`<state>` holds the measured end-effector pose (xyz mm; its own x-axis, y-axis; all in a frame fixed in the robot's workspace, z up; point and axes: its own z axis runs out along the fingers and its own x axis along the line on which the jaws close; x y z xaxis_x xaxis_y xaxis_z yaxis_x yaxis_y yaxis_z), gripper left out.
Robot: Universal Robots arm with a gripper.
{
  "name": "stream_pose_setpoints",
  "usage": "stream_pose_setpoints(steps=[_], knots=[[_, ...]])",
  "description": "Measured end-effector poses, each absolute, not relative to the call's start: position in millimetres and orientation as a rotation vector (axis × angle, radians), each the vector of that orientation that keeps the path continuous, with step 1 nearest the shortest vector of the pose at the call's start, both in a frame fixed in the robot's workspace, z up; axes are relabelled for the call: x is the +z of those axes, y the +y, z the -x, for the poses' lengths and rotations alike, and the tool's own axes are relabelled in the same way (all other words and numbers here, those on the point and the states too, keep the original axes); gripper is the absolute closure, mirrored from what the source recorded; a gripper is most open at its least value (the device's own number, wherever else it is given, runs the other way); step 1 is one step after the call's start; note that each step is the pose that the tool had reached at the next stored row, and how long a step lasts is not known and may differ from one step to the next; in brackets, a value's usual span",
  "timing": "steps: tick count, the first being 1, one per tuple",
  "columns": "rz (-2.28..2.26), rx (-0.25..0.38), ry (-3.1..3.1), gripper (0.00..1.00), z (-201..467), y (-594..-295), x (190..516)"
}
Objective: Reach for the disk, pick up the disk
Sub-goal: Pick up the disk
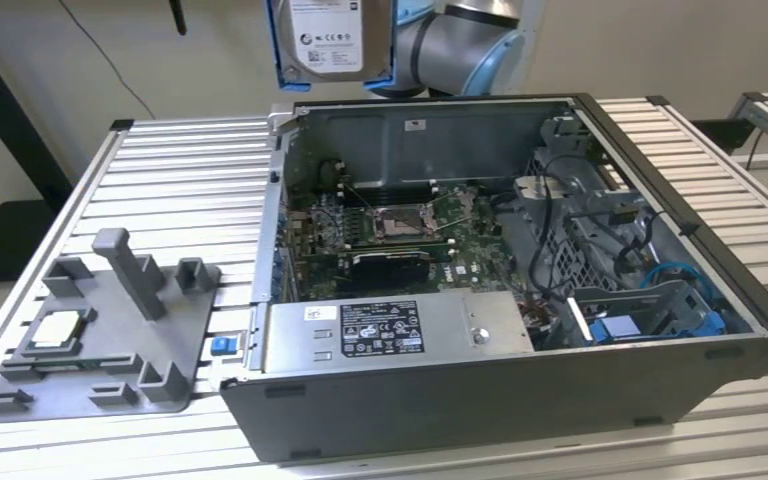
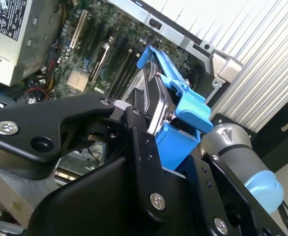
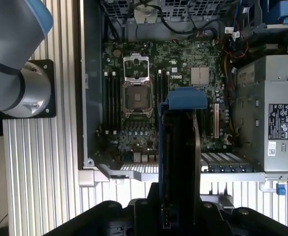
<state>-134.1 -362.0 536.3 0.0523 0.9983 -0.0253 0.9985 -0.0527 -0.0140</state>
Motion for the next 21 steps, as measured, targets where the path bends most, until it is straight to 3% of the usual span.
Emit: stream_pose_setpoints(steps=[21], knots=[[-2.274, -0.044, 2.157, 1.00, 77.1, -362.0, 536.2]])
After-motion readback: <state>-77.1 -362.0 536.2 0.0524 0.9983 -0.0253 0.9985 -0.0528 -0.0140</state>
